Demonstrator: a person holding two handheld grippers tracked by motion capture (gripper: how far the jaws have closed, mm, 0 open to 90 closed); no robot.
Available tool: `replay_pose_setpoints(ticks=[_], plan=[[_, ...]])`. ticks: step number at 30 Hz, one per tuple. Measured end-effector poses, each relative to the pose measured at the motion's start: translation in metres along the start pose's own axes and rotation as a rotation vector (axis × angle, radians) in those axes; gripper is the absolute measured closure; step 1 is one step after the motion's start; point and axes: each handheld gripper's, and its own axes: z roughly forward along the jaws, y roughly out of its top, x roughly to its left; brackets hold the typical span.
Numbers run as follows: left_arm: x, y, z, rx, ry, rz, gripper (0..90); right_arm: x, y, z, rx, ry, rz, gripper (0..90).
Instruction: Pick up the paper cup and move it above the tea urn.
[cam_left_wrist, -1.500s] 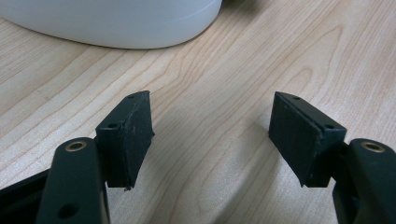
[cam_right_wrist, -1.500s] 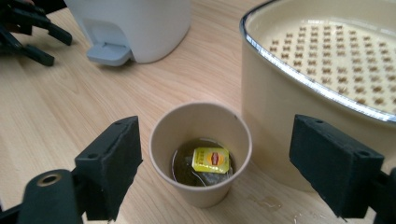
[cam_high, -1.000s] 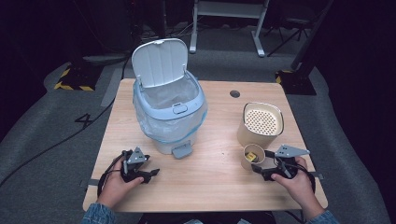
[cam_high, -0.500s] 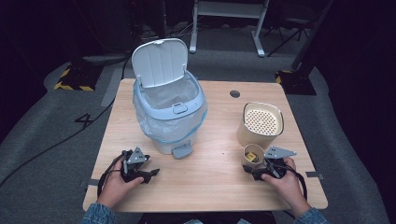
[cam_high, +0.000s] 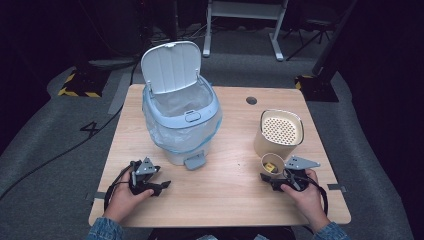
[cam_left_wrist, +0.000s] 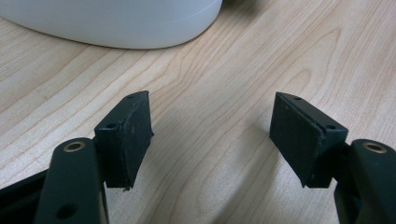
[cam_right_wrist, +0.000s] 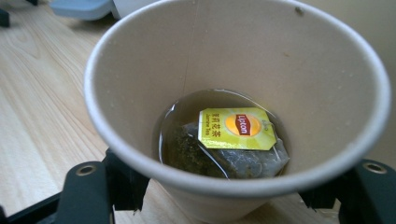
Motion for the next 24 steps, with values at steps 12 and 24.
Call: replay_pose_setpoints(ticks=[12, 24], plan=[[-0.001, 0.0, 0.0, 0.005, 0.011, 0.014, 29.9, 0.002, 0.032, -0.034, -0.021, 0.012, -0.01, 31.8], [-0.001, 0.001, 0.001, 0.006, 0.015, 0.018, 29.9, -0.007, 0.056, -0.062, -0.023, 0.0, 0.011, 31.9]])
